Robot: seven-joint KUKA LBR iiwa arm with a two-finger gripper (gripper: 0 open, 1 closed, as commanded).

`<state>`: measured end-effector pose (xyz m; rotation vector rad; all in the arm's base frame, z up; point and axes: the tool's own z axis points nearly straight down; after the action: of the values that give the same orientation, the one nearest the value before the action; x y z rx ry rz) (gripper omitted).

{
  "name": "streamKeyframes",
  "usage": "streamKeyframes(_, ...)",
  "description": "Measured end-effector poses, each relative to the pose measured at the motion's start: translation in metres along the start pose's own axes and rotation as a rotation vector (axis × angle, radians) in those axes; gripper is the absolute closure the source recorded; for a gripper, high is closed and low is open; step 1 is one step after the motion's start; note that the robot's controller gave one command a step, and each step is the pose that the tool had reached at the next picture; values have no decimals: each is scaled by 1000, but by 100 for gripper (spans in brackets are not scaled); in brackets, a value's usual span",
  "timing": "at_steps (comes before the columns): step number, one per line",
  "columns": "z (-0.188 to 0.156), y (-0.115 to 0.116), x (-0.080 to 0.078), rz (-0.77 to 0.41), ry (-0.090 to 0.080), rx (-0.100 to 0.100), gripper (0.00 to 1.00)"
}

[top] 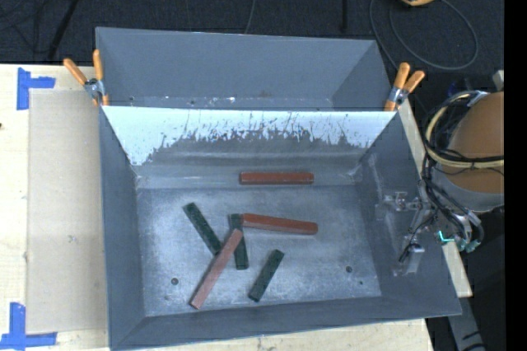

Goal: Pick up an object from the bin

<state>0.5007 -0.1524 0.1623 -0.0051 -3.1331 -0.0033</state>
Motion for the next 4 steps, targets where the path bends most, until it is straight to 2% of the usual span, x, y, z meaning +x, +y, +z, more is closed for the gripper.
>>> streamKeyframes(1,-4,1,-2,-4,-7,2,0)
streamKeyframes(2,22,31,-16,61,-10,2,0)
streamKeyframes(3,50,73,-10,24,-8,2,0)
streamKeyframes(4,50,89,-10,-37,-5,1,0)
